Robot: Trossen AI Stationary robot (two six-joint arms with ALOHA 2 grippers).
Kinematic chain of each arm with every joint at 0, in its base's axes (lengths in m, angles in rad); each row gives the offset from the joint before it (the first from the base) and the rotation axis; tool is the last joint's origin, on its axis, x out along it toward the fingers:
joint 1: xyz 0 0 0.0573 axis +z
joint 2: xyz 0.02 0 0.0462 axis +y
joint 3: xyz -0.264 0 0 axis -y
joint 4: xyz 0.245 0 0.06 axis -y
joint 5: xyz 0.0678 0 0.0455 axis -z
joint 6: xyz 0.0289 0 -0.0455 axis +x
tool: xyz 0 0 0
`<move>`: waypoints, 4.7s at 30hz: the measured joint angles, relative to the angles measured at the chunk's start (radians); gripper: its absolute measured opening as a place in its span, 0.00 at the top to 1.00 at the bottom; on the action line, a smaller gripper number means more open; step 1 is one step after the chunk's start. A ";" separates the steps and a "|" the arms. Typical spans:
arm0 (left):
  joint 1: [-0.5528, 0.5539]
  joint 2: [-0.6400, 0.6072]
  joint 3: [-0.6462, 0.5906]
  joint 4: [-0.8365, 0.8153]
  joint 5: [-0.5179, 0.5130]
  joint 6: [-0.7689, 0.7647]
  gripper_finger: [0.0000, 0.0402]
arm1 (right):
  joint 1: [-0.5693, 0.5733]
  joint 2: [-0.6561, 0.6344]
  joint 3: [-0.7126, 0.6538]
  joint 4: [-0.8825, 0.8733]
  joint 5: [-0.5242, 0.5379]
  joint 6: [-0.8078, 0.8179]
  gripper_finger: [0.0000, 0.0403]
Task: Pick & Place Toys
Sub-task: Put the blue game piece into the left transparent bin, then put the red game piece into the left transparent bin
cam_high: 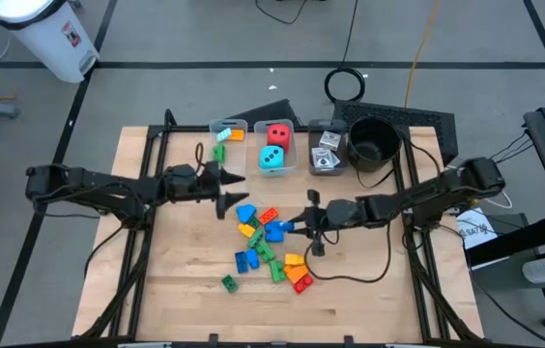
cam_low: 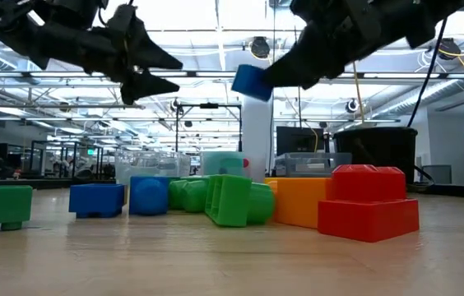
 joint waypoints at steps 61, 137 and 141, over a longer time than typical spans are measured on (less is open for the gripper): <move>-0.074 0.159 0.181 -0.066 -0.300 0.308 0.79 | 0.054 -0.245 -0.002 -0.226 0.184 0.044 0.60; 0.186 -0.245 -0.060 -0.316 -0.027 -0.017 0.09 | 0.216 0.053 -0.046 0.434 -0.154 -0.040 0.60; 0.186 -0.245 -0.060 -0.313 -0.027 -0.017 0.09 | 0.253 0.099 0.024 0.178 -0.173 0.049 0.55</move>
